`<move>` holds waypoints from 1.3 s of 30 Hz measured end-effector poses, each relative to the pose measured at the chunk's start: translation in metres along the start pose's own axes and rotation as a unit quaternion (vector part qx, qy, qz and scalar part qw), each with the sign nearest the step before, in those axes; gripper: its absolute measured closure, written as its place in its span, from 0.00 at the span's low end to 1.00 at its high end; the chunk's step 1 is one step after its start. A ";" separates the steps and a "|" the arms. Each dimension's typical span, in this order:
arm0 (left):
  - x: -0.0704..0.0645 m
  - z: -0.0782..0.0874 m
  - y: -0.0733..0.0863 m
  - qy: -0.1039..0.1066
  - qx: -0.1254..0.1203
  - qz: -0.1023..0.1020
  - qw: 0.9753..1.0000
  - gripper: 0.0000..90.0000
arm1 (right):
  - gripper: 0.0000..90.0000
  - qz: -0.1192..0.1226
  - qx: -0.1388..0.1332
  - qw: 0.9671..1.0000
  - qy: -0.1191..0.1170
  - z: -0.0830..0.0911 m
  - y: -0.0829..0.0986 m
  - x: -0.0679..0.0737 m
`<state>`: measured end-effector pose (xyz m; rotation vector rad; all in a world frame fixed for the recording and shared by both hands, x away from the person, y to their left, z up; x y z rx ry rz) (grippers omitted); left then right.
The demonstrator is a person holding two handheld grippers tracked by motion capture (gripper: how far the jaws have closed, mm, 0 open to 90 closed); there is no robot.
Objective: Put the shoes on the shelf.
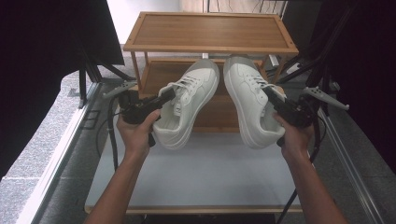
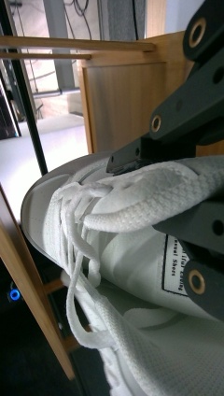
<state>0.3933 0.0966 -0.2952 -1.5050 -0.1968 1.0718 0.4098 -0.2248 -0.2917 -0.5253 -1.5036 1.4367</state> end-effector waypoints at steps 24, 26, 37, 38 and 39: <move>0.032 -0.061 -0.024 -0.073 -0.030 0.030 0.996 0.87 | 0.91 -0.009 0.046 0.996 0.076 -0.087 0.000 -0.007; 0.034 -0.066 -0.026 -0.080 -0.033 0.030 0.996 0.87 | 0.91 -0.015 0.045 0.995 0.084 -0.091 -0.001 -0.008; 0.047 -0.097 -0.025 -0.117 -0.047 0.065 0.990 0.87 | 0.87 -0.063 0.037 0.990 0.123 -0.113 -0.006 -0.014; 0.047 -0.097 -0.025 -0.117 -0.047 0.065 0.990 0.87 | 0.86 -0.061 0.036 0.989 0.130 -0.116 -0.005 -0.016; 0.047 -0.103 -0.022 -0.115 -0.043 0.066 0.990 0.87 | 0.85 -0.068 0.035 0.988 0.131 -0.118 -0.005 -0.016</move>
Point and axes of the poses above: each handheld gripper's, and its own axes: z roughly backward along the jaws, y roughly out of its underside, x roughly to its left, the point moved 8 cm from there along -z, roughly forward along the jaws, and after that the axes turned 1 degree about x, right-handed, at the moved point
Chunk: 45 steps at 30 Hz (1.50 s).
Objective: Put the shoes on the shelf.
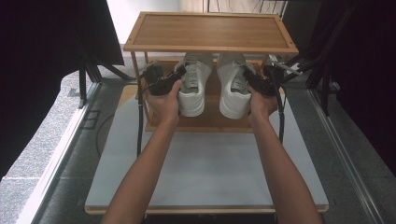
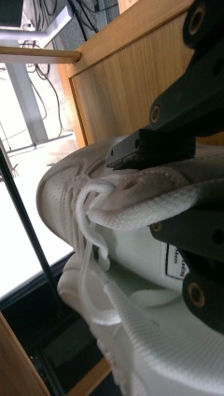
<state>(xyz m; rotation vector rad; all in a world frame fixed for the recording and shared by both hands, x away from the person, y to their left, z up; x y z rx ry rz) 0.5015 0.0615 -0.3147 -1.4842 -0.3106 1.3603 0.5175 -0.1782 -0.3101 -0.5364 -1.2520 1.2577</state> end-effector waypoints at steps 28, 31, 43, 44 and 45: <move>-0.030 0.067 0.020 0.114 0.020 -0.103 0.988 0.87 | 0.92 0.131 -0.032 0.982 -0.132 0.078 0.015 0.027; -0.036 0.082 0.035 0.126 0.048 -0.140 0.981 0.98 | 0.99 0.171 0.008 0.972 -0.164 0.095 0.039 0.037; -0.036 0.065 0.075 0.148 0.124 -0.177 0.965 1.00 | 0.99 0.236 0.031 0.963 -0.129 0.088 0.058 0.039; -0.037 0.063 0.075 0.149 0.124 -0.177 0.965 1.00 | 0.99 0.231 0.031 0.964 -0.131 0.088 0.058 0.038; -0.037 0.063 0.075 0.149 0.124 -0.177 0.965 1.00 | 0.99 0.221 0.033 0.965 -0.136 0.088 0.058 0.037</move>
Point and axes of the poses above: each handheld gripper's, and its own axes: z roughly backward along the jaws, y roughly out of its underside, x roughly to its left, the point moved 8 cm from there along -z, roughly forward along the jaws, and after that the axes turned 1 degree about x, right-handed, at the moved point
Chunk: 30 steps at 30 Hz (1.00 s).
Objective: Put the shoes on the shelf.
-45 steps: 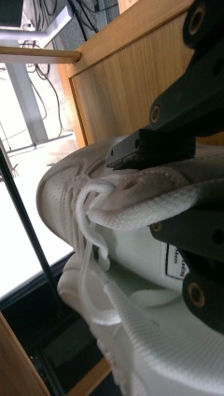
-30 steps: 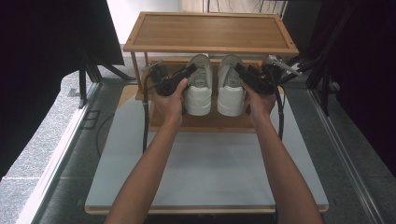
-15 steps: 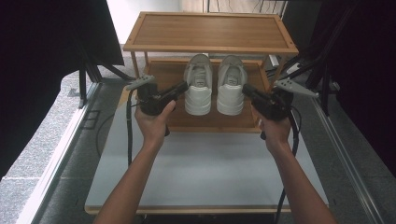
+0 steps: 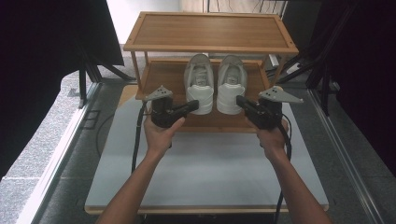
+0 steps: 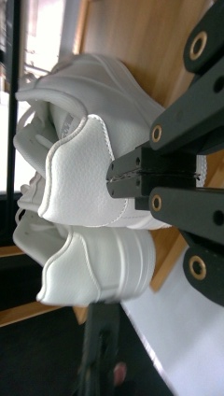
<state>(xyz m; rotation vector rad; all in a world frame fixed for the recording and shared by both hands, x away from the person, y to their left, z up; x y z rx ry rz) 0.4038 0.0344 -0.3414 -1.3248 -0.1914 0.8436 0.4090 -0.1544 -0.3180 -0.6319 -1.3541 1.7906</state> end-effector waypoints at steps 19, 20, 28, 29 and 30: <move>0.004 -0.016 -0.007 0.007 0.012 0.018 1.000 1.00 | 0.99 -0.019 0.016 1.000 -0.005 -0.001 0.006 -0.005; 0.004 -0.016 -0.007 0.007 0.011 0.020 1.000 1.00 | 0.99 -0.013 0.017 1.000 0.005 -0.003 0.005 -0.006; 0.004 -0.015 -0.007 0.006 0.012 0.017 1.000 0.98 | 0.98 -0.023 0.026 0.999 0.027 -0.014 0.000 -0.010; 0.004 -0.015 -0.007 0.004 0.012 0.016 1.000 0.98 | 0.97 -0.028 0.025 0.999 0.025 -0.014 0.000 -0.011; 0.005 -0.015 -0.007 0.004 0.011 0.015 1.000 0.99 | 0.96 -0.032 0.025 0.999 0.021 -0.014 0.000 -0.012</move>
Point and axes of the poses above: each handheld gripper's, and its own axes: z roughly backward along the jaws, y roughly out of its underside, x roughly to its left, the point moved 8 cm from there along -z, roughly forward along the jaws, and after that the axes turned 1 degree about x, right-handed, at the moved point
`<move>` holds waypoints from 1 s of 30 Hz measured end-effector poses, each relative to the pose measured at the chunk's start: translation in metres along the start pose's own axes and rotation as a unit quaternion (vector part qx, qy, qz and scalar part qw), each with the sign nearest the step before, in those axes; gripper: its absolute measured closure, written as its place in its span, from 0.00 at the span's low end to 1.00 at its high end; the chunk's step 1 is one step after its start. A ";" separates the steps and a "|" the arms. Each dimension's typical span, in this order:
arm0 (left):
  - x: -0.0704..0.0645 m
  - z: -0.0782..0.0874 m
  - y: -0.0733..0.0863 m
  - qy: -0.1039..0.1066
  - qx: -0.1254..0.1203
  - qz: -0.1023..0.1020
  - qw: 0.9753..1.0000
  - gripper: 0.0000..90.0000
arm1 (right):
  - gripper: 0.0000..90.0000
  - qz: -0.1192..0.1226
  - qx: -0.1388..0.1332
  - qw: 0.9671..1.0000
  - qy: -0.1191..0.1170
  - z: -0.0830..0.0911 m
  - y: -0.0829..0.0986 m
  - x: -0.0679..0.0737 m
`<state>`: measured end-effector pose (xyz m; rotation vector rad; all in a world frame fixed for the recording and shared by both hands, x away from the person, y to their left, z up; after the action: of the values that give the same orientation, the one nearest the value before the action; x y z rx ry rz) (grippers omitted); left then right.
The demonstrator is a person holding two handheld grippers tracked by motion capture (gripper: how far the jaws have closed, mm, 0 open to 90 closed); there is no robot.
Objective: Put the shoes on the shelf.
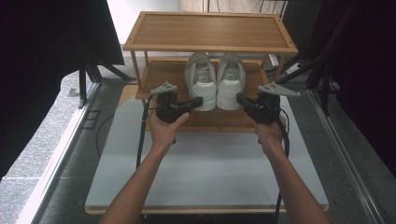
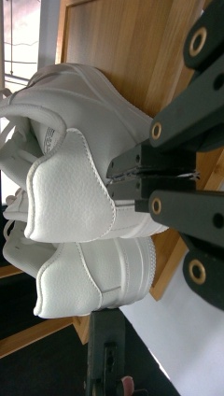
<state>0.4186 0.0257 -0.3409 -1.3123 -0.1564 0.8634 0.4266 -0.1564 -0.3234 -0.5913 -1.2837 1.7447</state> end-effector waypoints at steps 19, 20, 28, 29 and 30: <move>0.005 0.000 -0.002 0.006 -0.005 0.002 1.000 0.97 | 0.88 -0.017 0.004 1.000 -0.022 -0.001 0.007 0.001; 0.005 0.000 -0.002 0.006 -0.005 0.002 1.000 0.93 | 0.88 -0.017 0.004 1.000 -0.022 -0.001 0.007 0.001; 0.004 0.012 0.010 -0.020 -0.019 -0.007 1.000 0.63 | 0.64 -0.018 -0.027 0.998 -0.052 0.012 0.011 0.020; 0.005 0.017 0.013 -0.018 -0.026 -0.001 0.999 0.63 | 0.63 -0.017 -0.029 0.998 -0.056 0.013 0.013 0.022; 0.006 0.021 0.016 -0.017 -0.031 0.004 0.999 0.61 | 0.61 -0.017 -0.032 0.998 -0.061 0.016 0.017 0.023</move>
<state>0.4040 0.0455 -0.3512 -1.3578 -0.2076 0.8942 0.3959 -0.1463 -0.3309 -0.5034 -1.4297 1.7397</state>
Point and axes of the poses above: each handheld gripper's, and its own axes: z roughly backward along the jaws, y roughly out of its underside, x roughly to its left, the point moved 8 cm from there along -z, roughly forward along the jaws, and after that the axes turned 1 degree about x, right-handed, at the moved point
